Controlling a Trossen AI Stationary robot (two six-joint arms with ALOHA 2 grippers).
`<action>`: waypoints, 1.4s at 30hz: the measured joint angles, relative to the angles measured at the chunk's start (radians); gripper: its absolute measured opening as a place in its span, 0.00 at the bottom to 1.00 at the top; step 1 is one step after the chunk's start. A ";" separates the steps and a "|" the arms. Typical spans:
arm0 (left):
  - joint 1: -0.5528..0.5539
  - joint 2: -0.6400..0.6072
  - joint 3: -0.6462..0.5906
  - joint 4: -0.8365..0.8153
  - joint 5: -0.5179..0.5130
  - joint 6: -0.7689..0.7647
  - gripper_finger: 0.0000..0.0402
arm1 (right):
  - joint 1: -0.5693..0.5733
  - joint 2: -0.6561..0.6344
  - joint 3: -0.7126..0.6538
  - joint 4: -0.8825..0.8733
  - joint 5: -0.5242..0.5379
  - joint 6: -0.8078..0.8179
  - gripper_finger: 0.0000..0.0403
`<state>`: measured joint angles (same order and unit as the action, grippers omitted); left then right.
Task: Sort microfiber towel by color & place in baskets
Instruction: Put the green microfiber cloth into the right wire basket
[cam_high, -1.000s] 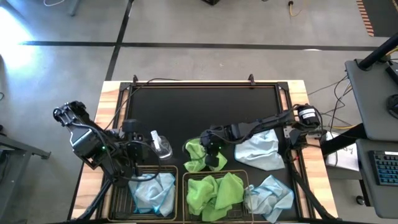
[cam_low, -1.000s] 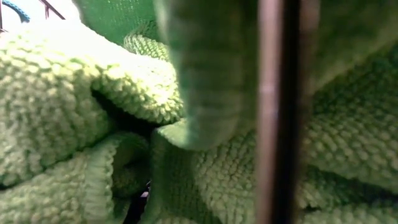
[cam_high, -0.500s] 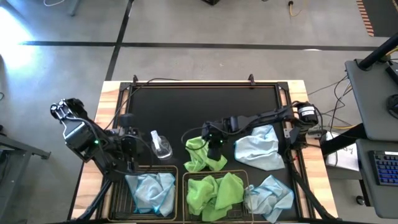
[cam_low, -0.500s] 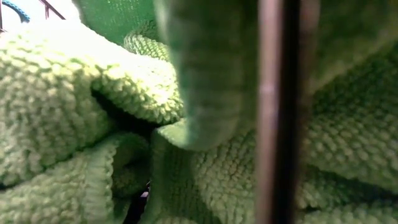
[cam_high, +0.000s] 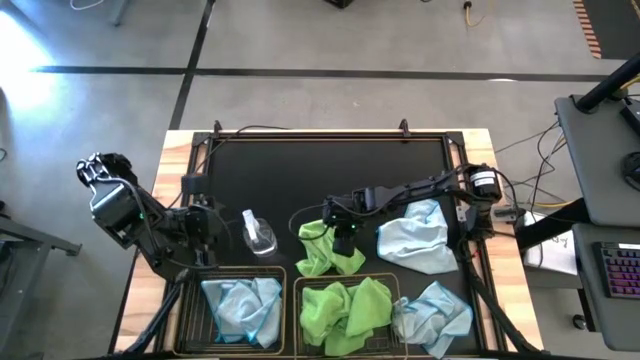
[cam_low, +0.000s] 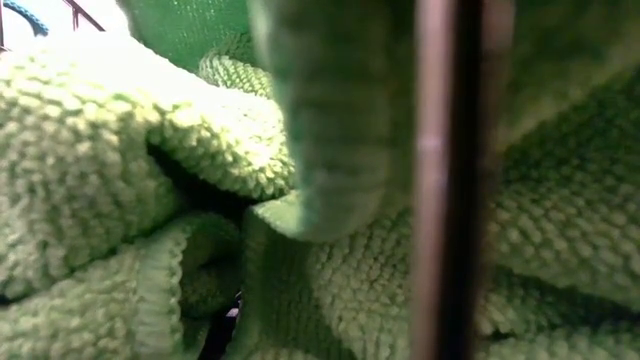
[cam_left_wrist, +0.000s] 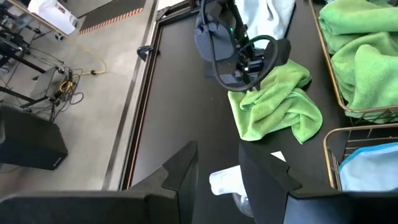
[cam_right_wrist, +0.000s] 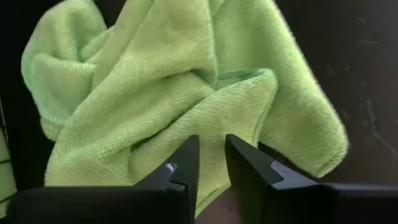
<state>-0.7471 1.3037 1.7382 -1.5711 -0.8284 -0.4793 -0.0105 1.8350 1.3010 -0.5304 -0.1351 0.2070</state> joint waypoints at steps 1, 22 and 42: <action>0.000 -0.004 0.000 0.000 0.000 0.000 0.26 | -0.003 -0.001 0.000 -0.001 0.001 0.000 0.21; 0.000 -0.024 0.000 0.000 -0.001 0.011 0.26 | -0.006 -0.001 0.000 -0.007 -0.017 -0.066 0.47; 0.000 -0.024 0.000 0.000 -0.001 0.022 0.26 | -0.003 -0.001 -0.002 -0.007 -0.029 -0.091 0.47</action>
<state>-0.7471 1.2793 1.7382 -1.5711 -0.8291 -0.4576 -0.0135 1.8343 1.2995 -0.5370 -0.1646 0.1162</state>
